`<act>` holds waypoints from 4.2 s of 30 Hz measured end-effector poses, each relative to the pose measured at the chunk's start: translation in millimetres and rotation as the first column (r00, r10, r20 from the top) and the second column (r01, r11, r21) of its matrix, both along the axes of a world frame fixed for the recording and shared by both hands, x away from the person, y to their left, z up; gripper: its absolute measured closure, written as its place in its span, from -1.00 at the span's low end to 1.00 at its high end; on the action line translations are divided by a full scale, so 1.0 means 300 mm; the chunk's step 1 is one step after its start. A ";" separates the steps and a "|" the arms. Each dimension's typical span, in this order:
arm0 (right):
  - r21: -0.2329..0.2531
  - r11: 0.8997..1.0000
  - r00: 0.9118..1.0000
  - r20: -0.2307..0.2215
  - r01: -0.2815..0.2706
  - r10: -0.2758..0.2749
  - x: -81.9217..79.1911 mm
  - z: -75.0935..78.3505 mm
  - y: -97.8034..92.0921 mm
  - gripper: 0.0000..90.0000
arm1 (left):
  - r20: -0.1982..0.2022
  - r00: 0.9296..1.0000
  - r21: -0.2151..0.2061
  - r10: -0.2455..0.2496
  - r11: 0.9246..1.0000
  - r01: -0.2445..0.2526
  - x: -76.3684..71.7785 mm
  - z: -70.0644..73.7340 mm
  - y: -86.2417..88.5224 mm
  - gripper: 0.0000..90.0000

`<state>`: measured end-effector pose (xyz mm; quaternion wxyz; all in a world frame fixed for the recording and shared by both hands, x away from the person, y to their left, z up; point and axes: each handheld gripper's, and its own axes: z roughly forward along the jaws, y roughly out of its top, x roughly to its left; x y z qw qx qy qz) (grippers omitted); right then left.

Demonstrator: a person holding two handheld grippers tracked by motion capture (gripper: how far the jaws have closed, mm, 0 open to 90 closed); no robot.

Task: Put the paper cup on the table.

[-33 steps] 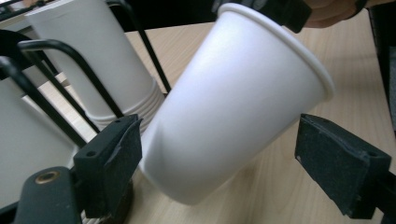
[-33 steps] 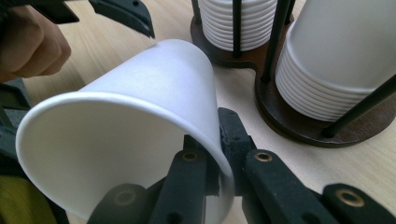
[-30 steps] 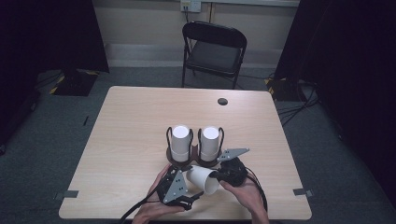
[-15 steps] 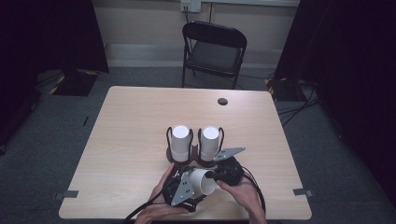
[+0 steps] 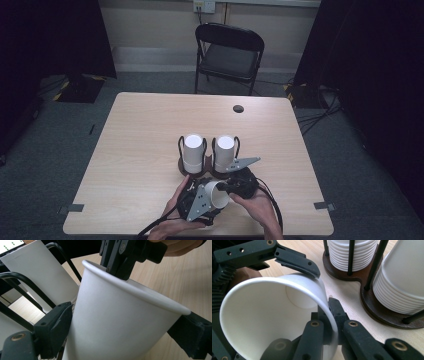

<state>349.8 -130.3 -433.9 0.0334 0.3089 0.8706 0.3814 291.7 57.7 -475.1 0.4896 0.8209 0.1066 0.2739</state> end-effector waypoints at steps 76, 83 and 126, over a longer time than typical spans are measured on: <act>0.333 0.927 0.953 0.185 0.171 -0.242 -0.064 -0.016 -0.102 -0.05 | -0.147 0.977 -0.238 0.155 0.953 -0.187 0.059 0.020 0.123 -0.49; 0.355 0.911 0.934 0.203 0.208 -0.293 -0.070 -0.036 -0.129 -0.22 | -0.191 0.970 -0.285 0.151 0.937 -0.202 0.064 0.033 0.169 -0.49; 0.370 0.746 0.651 0.367 0.553 -0.664 -0.101 -0.197 -0.314 -0.61 | -0.205 0.885 -0.378 0.417 0.800 -0.465 0.189 0.112 0.445 -0.49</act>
